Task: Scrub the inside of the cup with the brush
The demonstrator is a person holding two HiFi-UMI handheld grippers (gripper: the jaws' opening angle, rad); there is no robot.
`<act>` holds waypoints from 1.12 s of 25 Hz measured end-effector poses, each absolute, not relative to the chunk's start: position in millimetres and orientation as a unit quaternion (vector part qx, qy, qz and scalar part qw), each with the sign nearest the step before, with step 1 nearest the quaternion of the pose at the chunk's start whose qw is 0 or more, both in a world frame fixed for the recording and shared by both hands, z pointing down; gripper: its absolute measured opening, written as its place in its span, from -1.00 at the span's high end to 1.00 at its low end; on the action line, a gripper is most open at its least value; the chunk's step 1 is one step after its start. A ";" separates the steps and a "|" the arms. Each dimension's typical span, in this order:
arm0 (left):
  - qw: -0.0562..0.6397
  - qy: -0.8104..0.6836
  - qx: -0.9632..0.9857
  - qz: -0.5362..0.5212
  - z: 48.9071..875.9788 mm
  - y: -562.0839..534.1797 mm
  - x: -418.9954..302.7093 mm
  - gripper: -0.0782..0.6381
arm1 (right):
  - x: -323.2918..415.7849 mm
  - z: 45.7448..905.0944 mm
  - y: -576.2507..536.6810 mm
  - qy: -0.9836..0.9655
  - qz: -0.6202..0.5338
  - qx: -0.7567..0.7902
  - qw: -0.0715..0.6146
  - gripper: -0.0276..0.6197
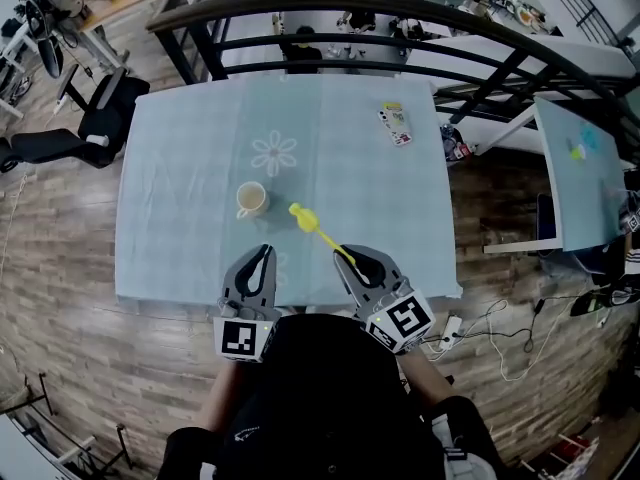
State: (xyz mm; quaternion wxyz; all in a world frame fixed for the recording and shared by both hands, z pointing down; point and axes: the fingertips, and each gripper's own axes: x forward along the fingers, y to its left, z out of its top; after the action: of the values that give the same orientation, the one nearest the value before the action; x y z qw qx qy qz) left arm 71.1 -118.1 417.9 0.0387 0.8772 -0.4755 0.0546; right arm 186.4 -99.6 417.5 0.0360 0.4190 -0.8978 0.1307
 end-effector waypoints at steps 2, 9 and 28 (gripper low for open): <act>0.032 -0.463 0.885 0.047 414.4 -115.4 79.9 0.70 | 194.0 411.6 -95.7 -0.894 0.120 0.430 0.030 0.80; 0.029 -0.437 0.899 0.032 406.7 -113.7 94.3 0.70 | 205.8 401.8 -87.2 -0.883 0.115 0.454 0.006 0.80; 0.052 -0.487 0.871 0.038 426.8 -93.4 57.9 0.70 | 174.7 394.7 -90.8 -0.911 0.099 0.401 0.012 0.80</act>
State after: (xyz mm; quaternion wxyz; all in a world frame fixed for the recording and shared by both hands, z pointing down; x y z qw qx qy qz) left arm 57.9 -93.4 426.8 0.0516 0.8709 -0.4873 0.0383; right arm 174.7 -90.8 394.7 0.0121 0.4010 -0.9107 0.0986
